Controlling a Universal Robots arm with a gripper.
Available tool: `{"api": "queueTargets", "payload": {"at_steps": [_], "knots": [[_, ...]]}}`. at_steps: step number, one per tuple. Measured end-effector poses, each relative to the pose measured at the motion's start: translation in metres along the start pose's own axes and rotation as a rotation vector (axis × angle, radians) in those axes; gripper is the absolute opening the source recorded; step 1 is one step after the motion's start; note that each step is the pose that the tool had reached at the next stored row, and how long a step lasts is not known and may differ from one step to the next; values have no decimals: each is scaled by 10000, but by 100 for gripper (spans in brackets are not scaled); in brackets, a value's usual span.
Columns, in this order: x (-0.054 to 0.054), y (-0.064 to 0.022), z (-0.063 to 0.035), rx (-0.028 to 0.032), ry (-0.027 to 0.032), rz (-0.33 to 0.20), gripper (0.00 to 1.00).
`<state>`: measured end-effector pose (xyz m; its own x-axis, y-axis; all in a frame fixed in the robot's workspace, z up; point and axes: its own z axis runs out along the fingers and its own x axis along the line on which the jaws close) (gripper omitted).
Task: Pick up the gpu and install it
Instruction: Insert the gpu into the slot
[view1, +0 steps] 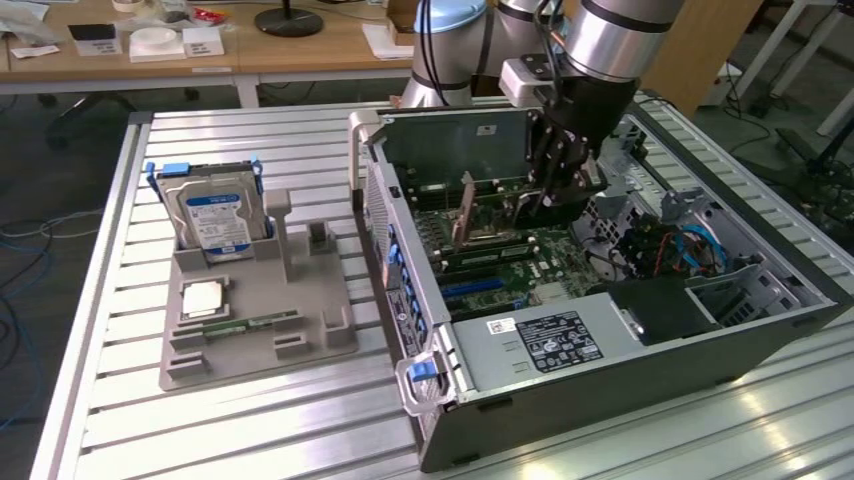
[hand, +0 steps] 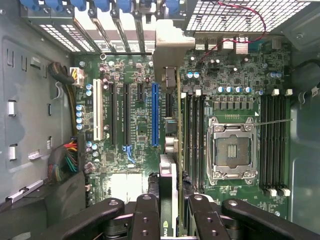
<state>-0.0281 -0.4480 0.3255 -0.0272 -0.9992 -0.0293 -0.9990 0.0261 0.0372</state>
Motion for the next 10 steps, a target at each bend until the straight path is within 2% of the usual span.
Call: {"api": "queueTargets", "payload": {"at_steps": [10], "knots": [[9,0,2,-1,0,1,27]]}}
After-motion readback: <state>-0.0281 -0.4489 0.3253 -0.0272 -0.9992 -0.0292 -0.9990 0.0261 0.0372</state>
